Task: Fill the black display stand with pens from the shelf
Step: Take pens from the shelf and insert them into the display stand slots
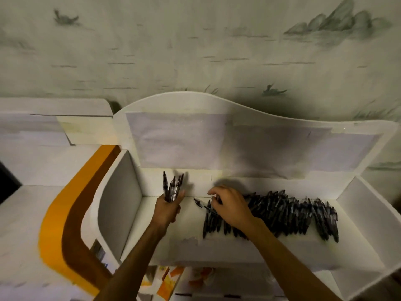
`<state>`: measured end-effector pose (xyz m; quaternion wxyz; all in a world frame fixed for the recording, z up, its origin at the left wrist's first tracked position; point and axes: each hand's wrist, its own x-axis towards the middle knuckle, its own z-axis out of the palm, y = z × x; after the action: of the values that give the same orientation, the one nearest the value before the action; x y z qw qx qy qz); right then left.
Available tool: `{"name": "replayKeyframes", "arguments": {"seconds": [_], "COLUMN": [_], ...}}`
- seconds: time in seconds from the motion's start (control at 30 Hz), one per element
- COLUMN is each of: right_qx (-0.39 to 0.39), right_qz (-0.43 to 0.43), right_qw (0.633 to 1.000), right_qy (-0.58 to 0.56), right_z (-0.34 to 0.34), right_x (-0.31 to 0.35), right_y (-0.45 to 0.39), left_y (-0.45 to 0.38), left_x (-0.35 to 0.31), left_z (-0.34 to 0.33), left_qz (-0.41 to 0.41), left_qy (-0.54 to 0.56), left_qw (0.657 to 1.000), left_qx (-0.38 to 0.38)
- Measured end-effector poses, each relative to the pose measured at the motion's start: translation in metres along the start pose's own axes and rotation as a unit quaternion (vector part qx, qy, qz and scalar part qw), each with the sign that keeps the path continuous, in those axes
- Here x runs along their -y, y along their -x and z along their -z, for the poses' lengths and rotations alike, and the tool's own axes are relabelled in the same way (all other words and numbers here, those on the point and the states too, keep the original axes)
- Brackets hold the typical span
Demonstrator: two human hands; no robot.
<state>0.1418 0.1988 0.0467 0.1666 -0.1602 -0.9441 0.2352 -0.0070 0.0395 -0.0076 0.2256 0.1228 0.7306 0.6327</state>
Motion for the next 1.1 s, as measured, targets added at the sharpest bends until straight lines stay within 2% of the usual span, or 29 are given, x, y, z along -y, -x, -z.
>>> {"name": "replayKeyframes", "arguments": {"seconds": [0.2,0.27,0.47,0.53,0.73,1.1], "right_qx": [-0.027,-0.035,-0.034,-0.033,-0.037,-0.014], "right_qz": [0.052,0.072,0.143,0.162,0.193,0.215], "right_qw": [0.998,0.996,0.988,0.985,0.980,0.976], "right_qy": [-0.026,-0.030,-0.052,-0.044,-0.042,-0.008], "right_z": [0.005,0.004,-0.009,-0.016,-0.046,-0.134], "right_x": [0.047,0.069,0.154,0.189,0.295,0.454], "right_y": [-0.027,-0.036,-0.049,-0.049,-0.041,-0.018], "left_y": [0.036,0.049,0.093,0.107,0.156,0.206], "left_x": [-0.044,-0.056,-0.086,-0.093,-0.093,-0.069], "left_z": [0.040,0.059,0.140,0.171,0.281,0.491], "left_qz": [-0.016,-0.027,-0.092,-0.090,-0.070,-0.078], "left_qy": [0.061,0.065,0.036,0.060,0.143,0.088], "left_qw": [0.995,0.994,0.995,0.994,0.987,0.988], "left_qx": [0.075,0.079,-0.003,-0.034,0.000,-0.103]}}
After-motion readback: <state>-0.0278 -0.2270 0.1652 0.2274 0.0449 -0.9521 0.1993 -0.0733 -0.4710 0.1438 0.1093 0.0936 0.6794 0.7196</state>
